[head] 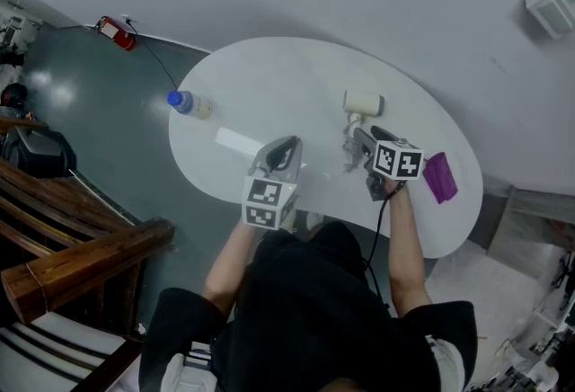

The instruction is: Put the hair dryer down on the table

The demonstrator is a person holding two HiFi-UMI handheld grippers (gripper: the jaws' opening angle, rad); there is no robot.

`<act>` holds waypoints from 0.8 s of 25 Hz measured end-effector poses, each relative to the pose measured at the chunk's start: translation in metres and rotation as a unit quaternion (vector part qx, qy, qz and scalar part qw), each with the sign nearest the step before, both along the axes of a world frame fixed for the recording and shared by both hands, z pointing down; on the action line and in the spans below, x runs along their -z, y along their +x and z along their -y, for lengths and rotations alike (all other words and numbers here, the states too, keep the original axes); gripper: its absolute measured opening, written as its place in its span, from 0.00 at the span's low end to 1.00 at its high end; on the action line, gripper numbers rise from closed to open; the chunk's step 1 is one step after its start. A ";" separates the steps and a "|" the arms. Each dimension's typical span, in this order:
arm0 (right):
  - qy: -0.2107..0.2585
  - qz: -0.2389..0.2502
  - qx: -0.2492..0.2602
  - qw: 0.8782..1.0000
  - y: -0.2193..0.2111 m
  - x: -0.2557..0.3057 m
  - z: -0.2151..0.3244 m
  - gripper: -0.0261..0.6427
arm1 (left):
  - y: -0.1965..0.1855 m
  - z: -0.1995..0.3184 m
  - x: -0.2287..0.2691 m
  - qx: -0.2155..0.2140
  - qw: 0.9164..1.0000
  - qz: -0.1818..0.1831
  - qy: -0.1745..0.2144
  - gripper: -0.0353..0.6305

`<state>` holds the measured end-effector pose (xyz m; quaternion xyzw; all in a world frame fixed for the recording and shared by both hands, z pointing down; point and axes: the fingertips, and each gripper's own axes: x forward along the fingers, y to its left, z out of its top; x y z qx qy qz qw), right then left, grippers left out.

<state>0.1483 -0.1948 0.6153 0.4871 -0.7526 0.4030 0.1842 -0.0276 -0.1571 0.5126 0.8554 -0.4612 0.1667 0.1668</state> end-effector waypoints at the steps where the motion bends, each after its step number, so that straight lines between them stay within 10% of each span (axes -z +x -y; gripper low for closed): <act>1: 0.007 0.000 0.001 1.000 -0.001 0.004 -0.002 0.39 | 0.000 -0.002 0.001 -0.001 1.000 0.000 0.001 0.09; 20: 0.197 -0.087 -0.061 0.975 -0.014 0.112 -0.054 0.14 | -0.022 -0.032 0.038 -0.019 0.999 -0.017 0.044 0.08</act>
